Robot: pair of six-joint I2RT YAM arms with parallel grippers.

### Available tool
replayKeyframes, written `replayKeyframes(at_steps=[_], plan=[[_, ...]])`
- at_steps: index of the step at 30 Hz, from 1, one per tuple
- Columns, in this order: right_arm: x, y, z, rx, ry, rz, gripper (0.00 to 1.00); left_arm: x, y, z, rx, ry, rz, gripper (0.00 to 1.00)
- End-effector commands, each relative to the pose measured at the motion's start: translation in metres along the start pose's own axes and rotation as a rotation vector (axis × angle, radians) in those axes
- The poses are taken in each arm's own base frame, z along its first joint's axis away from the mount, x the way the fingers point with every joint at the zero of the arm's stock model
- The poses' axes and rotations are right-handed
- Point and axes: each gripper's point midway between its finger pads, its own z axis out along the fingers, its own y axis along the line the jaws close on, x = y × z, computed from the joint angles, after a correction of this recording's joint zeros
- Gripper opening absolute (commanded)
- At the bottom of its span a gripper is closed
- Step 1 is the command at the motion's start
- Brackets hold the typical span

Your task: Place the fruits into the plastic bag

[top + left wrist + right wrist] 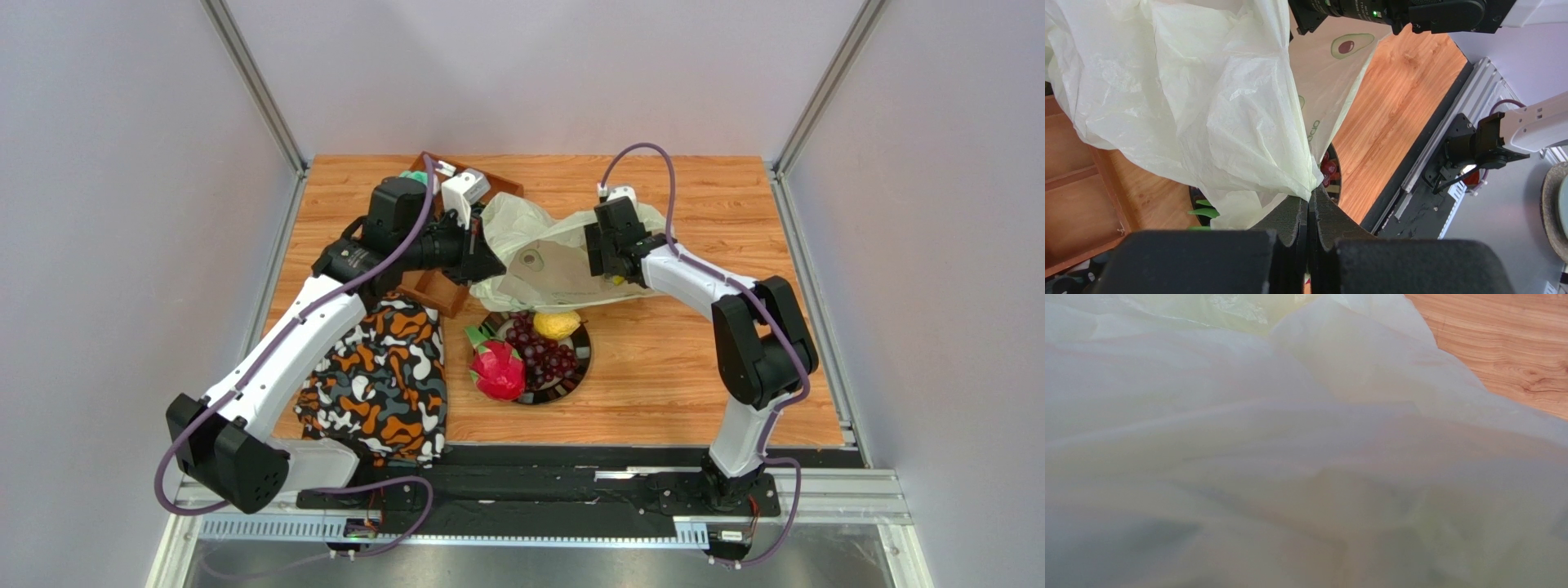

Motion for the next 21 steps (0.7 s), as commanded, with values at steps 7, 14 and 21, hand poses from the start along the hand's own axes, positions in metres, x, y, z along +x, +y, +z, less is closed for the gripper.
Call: replayKeyframes(at_steps=[7, 14, 21], plan=[[-0.032, 0.016, -0.026, -0.130, -0.072, 0.049, 0.75, 0.001, 0.009, 0.001, -0.014, 0.000, 0.009, 0.00], [-0.050, 0.052, -0.094, -0.458, -0.192, 0.077, 0.72, 0.002, 0.013, 0.002, -0.025, 0.005, -0.004, 0.00], [-0.024, 0.090, -0.154, -0.725, -0.185, -0.017, 0.74, 0.001, 0.014, 0.002, -0.029, -0.001, -0.014, 0.00]])
